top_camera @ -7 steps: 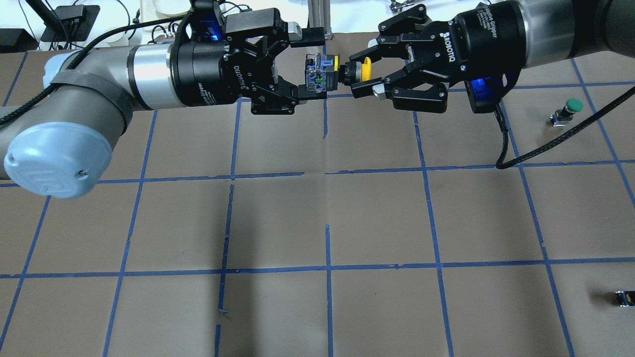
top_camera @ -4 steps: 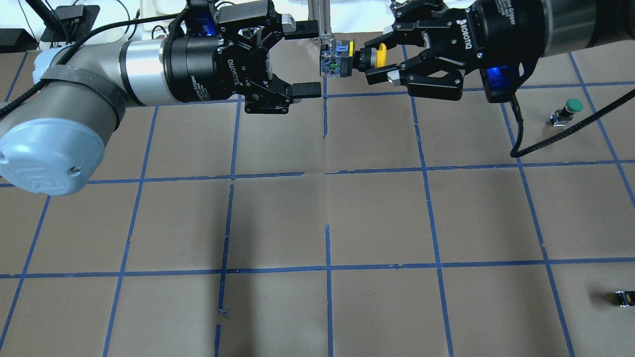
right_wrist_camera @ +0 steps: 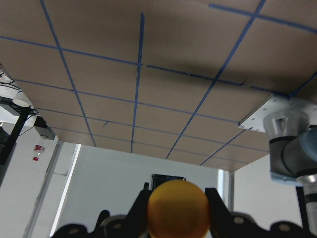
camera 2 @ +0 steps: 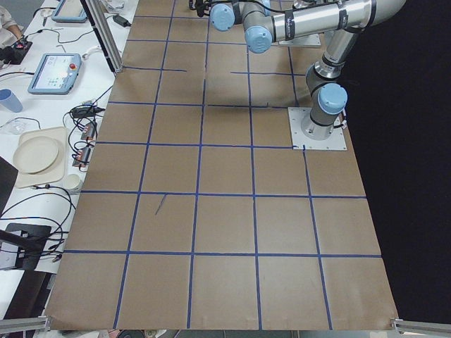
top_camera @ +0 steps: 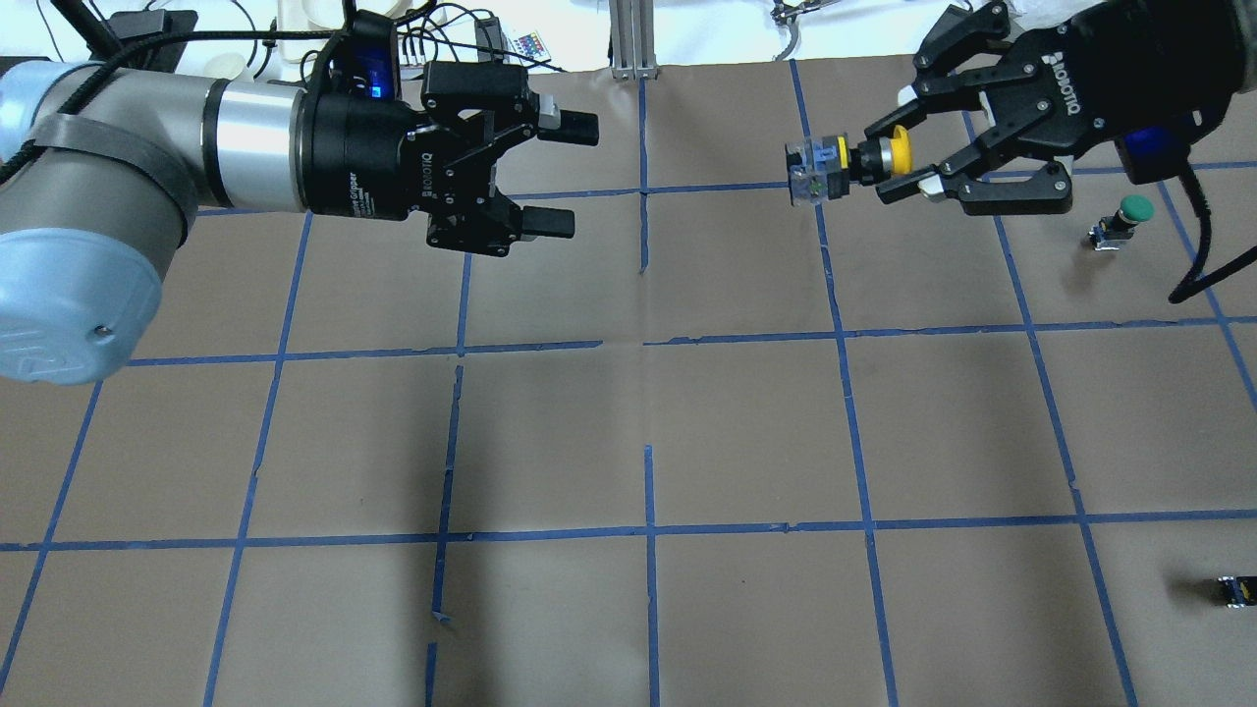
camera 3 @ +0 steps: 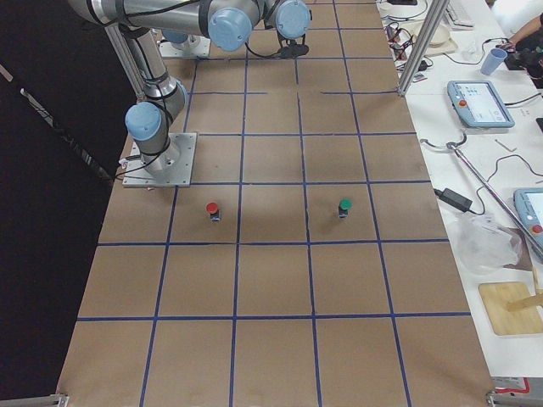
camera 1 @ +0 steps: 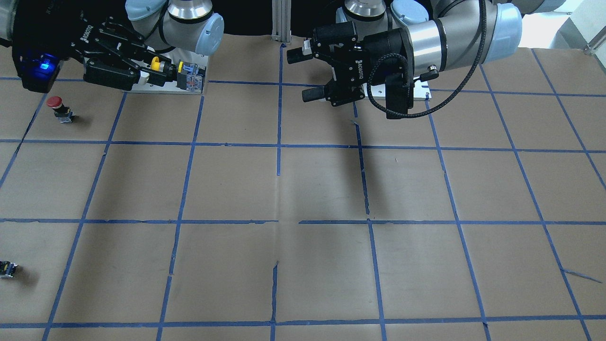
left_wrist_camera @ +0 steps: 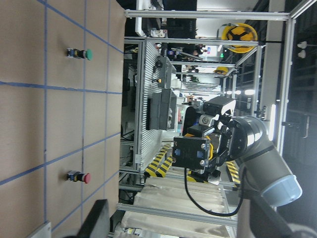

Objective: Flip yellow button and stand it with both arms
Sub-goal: 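Open the left gripper and pull it back while the right gripper holds the button, then carry the button with the right gripper toward the green button, cap up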

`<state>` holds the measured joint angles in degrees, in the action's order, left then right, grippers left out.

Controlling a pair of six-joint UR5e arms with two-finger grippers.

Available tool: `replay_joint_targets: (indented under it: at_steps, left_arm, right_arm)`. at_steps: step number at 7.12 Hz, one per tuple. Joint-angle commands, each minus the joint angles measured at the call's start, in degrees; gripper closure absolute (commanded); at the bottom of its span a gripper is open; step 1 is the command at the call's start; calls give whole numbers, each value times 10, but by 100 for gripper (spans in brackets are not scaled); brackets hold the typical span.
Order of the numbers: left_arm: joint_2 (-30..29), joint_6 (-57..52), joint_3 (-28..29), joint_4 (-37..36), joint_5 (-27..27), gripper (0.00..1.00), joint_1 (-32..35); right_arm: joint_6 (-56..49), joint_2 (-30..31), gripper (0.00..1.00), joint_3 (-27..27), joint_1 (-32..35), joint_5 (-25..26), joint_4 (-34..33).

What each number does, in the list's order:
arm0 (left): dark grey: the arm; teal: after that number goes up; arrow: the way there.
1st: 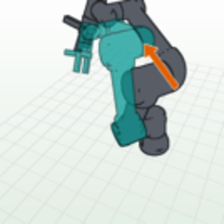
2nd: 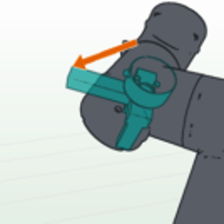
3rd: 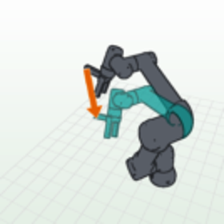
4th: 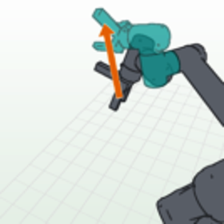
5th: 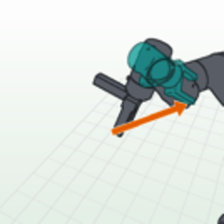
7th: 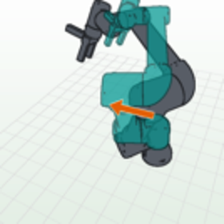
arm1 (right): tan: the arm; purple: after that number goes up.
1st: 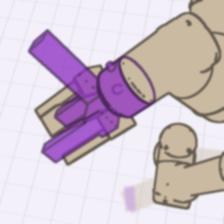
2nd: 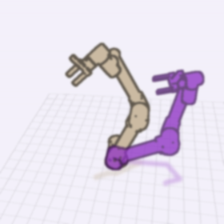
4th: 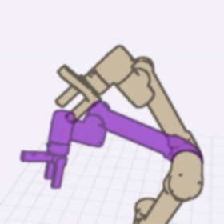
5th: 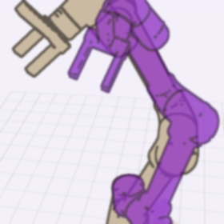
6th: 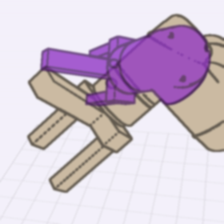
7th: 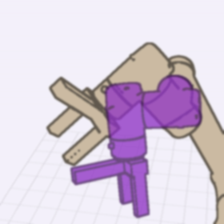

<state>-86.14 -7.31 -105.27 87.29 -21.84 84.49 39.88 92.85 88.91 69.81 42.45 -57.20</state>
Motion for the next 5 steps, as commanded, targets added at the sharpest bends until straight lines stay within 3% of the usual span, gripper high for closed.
replay_joint_targets:
  at_steps: [1,2,5]
  left_arm:
    - [-13,16,57,-15,-169,0,8]
    - [-17,18,84,-11,-259,0,27]
    - [-56,18,152,-9,-621,0,106]
  right_arm:
    - [-142,-1,92,0,-5,155,-38]
    - [-227,-4,93,2,-6,221,-48]
    - [-457,-3,95,11,-10,373,-125]
